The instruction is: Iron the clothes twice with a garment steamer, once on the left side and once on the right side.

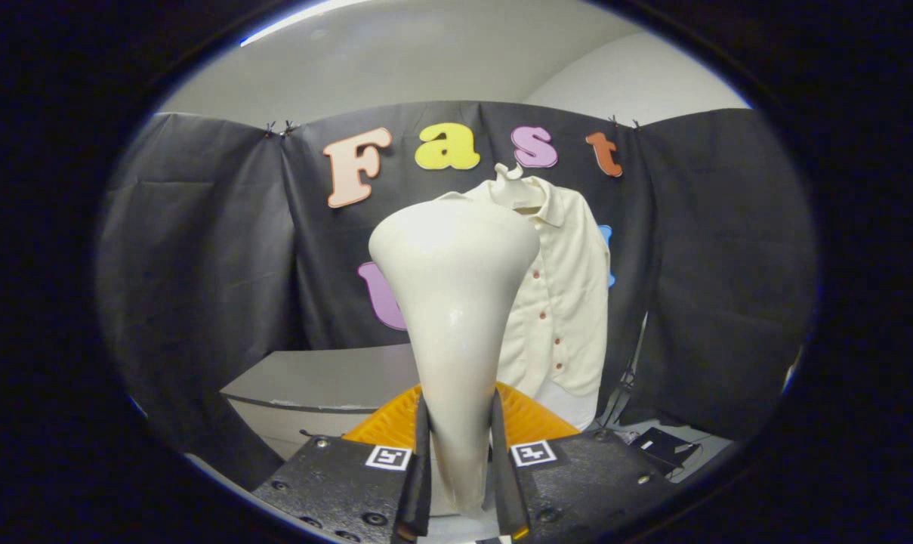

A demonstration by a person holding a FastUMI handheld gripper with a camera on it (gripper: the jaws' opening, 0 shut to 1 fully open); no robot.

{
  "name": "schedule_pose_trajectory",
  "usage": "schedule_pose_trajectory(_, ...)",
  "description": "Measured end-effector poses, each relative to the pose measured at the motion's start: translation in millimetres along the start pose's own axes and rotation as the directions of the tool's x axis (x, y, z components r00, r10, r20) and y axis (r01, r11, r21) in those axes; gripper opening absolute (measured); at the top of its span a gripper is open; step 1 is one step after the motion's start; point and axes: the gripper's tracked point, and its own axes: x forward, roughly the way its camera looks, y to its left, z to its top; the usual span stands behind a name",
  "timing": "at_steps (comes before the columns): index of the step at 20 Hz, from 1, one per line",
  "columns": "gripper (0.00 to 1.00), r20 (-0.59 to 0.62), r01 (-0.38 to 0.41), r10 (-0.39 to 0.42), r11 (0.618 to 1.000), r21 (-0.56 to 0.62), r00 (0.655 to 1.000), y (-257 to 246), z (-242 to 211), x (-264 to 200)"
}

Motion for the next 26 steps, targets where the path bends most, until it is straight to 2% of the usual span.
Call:
schedule_pose_trajectory(5,0.34,0.049,-0.014,0.014,1.0,0.006,0.999,6,9,-15)
schedule_pose_trajectory(12,0.34,0.076,-0.05,0.052,0.998,-0.026,0.996,20,6,-13)
schedule_pose_trajectory(16,0.34,0.071,-0.068,0.072,0.996,-0.058,0.995,39,-10,-15)
schedule_pose_trajectory(26,0.34,0.037,-0.069,0.069,0.998,-0.015,0.997,57,-61,-21)
